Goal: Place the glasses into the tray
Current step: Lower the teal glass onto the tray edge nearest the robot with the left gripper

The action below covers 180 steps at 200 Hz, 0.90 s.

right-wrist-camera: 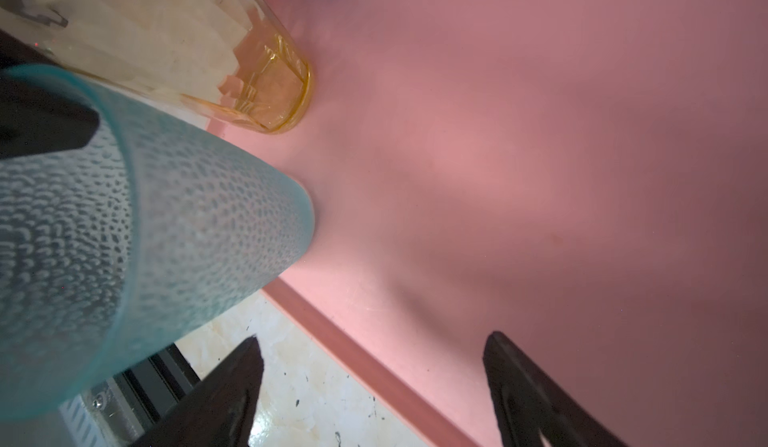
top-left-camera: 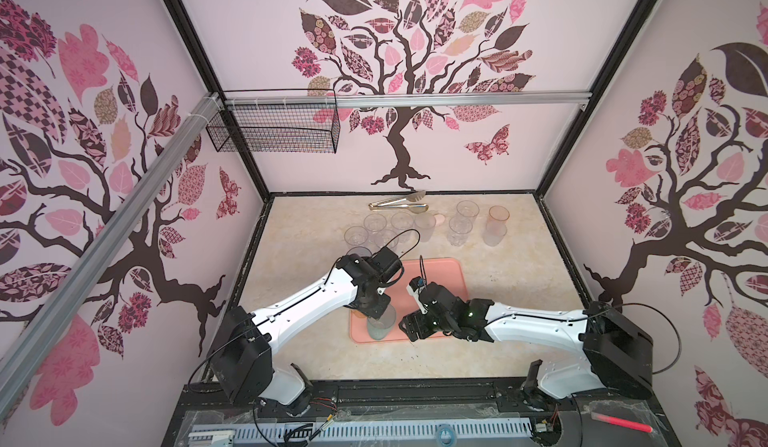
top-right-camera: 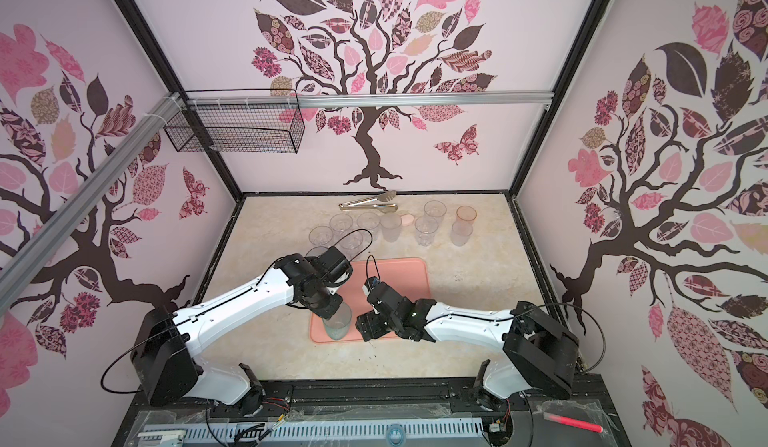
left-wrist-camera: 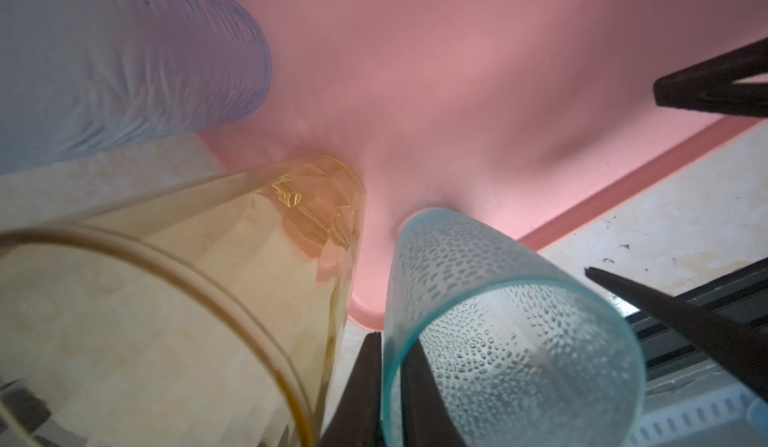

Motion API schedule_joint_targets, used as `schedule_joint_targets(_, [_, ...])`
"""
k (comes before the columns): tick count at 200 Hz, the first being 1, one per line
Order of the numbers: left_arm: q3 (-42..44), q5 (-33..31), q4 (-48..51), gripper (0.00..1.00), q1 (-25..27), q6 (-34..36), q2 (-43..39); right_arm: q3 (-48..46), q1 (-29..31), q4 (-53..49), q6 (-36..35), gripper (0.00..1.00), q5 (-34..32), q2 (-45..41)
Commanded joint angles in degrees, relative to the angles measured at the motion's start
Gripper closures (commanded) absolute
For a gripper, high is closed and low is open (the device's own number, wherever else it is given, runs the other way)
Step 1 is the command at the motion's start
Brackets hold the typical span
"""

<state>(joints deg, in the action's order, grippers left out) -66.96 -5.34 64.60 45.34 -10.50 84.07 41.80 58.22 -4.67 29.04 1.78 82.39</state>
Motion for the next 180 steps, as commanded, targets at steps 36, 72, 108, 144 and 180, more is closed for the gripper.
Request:
schedule_joint_targets(36, [-1.3,0.1,0.7,0.77,-0.2,0.1,-2.9,2.7,0.0,-0.1,1.6,0.14,-0.4,3.4])
schedule_joint_targets(72, [-3.3,1.8,1.3,0.76,-0.2,0.0,-4.6,3.4,0.0,-0.1,2.3,0.15,0.6,4.6])
schedule_joint_targets(108, [-7.2,-0.2,1.7,0.75,-0.2,0.2,-7.9,3.4,0.0,0.1,2.7,0.15,1.1,6.0])
schedule_joint_targets(144, [-9.1,-2.4,1.3,0.71,-2.0,0.1,-9.9,3.8,0.1,1.0,4.4,0.16,2.1,7.5])
schedule_joint_targets(180, [-7.3,-4.3,-3.6,0.61,-9.9,-0.2,-13.7,4.5,0.9,1.3,5.3,0.16,2.5,9.0])
